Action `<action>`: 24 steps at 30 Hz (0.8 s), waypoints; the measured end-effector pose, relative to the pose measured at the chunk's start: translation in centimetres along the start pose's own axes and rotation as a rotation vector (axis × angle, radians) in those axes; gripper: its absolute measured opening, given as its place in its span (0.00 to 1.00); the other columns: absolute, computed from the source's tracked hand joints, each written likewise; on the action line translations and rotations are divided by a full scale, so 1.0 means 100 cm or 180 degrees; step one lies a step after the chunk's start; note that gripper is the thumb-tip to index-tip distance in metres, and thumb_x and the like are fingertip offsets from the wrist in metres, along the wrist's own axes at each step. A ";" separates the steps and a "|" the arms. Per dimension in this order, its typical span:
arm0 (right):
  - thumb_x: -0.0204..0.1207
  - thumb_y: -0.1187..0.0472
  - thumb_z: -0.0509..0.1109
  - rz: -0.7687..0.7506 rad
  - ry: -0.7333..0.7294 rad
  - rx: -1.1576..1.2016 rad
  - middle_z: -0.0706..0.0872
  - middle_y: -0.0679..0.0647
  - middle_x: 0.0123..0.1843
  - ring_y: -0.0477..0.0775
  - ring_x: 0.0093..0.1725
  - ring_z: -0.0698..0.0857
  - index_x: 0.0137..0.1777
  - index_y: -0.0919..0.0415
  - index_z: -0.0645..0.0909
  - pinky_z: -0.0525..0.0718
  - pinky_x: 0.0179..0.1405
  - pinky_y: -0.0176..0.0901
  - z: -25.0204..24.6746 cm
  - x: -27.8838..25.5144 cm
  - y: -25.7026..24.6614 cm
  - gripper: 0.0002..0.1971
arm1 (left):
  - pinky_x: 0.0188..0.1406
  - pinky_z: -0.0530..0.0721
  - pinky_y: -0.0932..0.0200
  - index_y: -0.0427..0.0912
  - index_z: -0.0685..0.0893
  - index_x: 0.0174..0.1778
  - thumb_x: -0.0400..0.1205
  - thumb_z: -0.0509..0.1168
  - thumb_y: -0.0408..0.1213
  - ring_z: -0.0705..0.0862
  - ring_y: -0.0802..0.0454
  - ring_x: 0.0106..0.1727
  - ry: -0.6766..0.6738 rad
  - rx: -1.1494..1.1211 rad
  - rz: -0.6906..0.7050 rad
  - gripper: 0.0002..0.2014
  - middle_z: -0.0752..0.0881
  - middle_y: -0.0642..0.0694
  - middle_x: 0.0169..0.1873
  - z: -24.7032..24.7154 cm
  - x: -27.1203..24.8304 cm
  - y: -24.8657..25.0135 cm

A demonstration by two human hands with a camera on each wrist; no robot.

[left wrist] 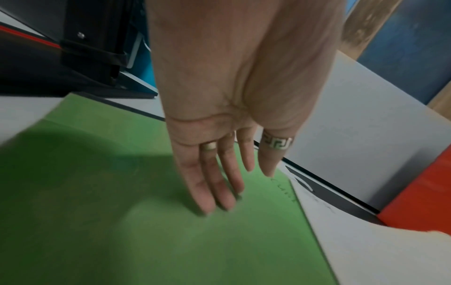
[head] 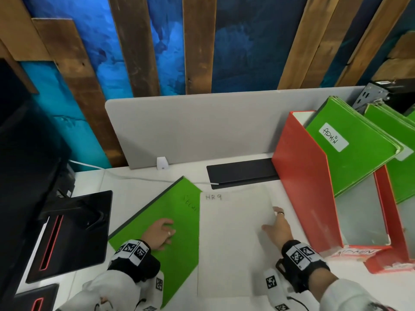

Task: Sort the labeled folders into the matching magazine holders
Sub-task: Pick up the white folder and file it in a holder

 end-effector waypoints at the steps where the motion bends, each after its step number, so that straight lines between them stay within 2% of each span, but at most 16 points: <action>1: 0.69 0.80 0.66 0.0009 0.0087 -0.0007 0.83 0.68 0.56 0.66 0.57 0.83 0.73 0.67 0.62 0.77 0.51 0.43 -0.006 0.002 0.004 0.32 | 0.36 0.80 0.58 0.44 0.73 0.69 0.82 0.61 0.32 0.79 0.49 0.39 0.0130 0.0016 0.0016 0.18 0.82 0.44 0.47 -0.005 0.004 -0.002; 5: 0.69 0.80 0.67 0.0115 0.0181 0.0012 0.81 0.69 0.60 0.66 0.60 0.82 0.78 0.66 0.56 0.76 0.54 0.43 -0.023 0.007 0.020 0.38 | 0.34 0.77 0.59 0.40 0.77 0.64 0.81 0.60 0.27 0.76 0.51 0.34 0.0568 0.0056 0.0086 0.15 0.82 0.46 0.42 -0.020 0.019 -0.004; 8: 0.69 0.80 0.66 0.0193 0.0174 0.0118 0.82 0.65 0.54 0.64 0.58 0.83 0.77 0.64 0.57 0.80 0.56 0.47 -0.026 0.008 0.028 0.37 | 0.36 0.77 0.59 0.37 0.79 0.62 0.80 0.63 0.26 0.80 0.49 0.39 0.0795 0.0160 0.0184 0.15 0.84 0.39 0.53 -0.027 0.031 -0.002; 10: 0.69 0.79 0.66 0.0251 0.0148 0.0143 0.82 0.62 0.51 0.63 0.54 0.83 0.77 0.63 0.57 0.81 0.54 0.49 -0.026 0.009 0.033 0.37 | 0.52 0.81 0.54 0.35 0.80 0.63 0.77 0.67 0.25 0.83 0.41 0.55 0.1172 0.0184 0.0268 0.18 0.83 0.34 0.61 -0.036 0.036 0.000; 12: 0.69 0.79 0.65 0.0304 0.0119 0.0212 0.83 0.60 0.48 0.63 0.53 0.84 0.76 0.62 0.57 0.83 0.53 0.50 -0.026 0.009 0.037 0.37 | 0.68 0.75 0.48 0.37 0.76 0.69 0.74 0.72 0.29 0.79 0.37 0.66 0.1468 0.0423 0.0224 0.26 0.81 0.35 0.65 -0.046 0.039 0.000; 15: 0.68 0.79 0.67 0.0360 0.0034 0.0248 0.82 0.55 0.43 0.62 0.50 0.84 0.74 0.62 0.60 0.83 0.52 0.52 -0.027 0.006 0.045 0.35 | 0.76 0.65 0.43 0.43 0.63 0.79 0.67 0.79 0.41 0.70 0.34 0.74 0.1316 0.0752 -0.0075 0.45 0.73 0.35 0.73 -0.056 0.047 -0.010; 17: 0.67 0.78 0.69 0.0417 -0.0065 0.0337 0.82 0.54 0.43 0.60 0.46 0.84 0.71 0.61 0.63 0.84 0.45 0.49 -0.029 0.002 0.047 0.34 | 0.75 0.64 0.41 0.46 0.60 0.80 0.61 0.81 0.50 0.68 0.34 0.75 0.1188 0.1257 -0.0290 0.54 0.71 0.36 0.74 -0.058 0.053 -0.016; 19: 0.66 0.77 0.71 0.0511 -0.0250 0.0499 0.84 0.57 0.47 0.56 0.43 0.84 0.67 0.61 0.66 0.82 0.36 0.44 -0.031 -0.003 0.048 0.30 | 0.73 0.67 0.41 0.51 0.62 0.79 0.56 0.81 0.56 0.69 0.34 0.72 0.1133 0.1625 -0.0438 0.55 0.73 0.37 0.71 -0.058 0.059 -0.022; 21: 0.67 0.76 0.72 0.0555 -0.0454 0.0648 0.86 0.60 0.50 0.54 0.43 0.86 0.64 0.63 0.70 0.83 0.32 0.41 -0.034 -0.006 0.045 0.26 | 0.71 0.69 0.42 0.56 0.64 0.75 0.52 0.80 0.61 0.72 0.37 0.70 0.0979 0.1806 -0.0493 0.55 0.76 0.39 0.68 -0.057 0.067 -0.027; 24: 0.67 0.72 0.74 0.0546 -0.0818 0.0688 0.89 0.60 0.52 0.56 0.46 0.88 0.60 0.64 0.75 0.85 0.33 0.41 -0.040 -0.012 0.038 0.22 | 0.68 0.72 0.44 0.56 0.70 0.64 0.46 0.80 0.65 0.78 0.41 0.65 0.0797 0.1814 -0.0435 0.49 0.82 0.45 0.61 -0.048 0.070 -0.026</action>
Point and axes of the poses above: each hand's wrist, its own x-axis towards the middle knuckle, its own z-axis out of the palm, y = z × x, the point moved 2 cm from there along x, towards the middle knuckle
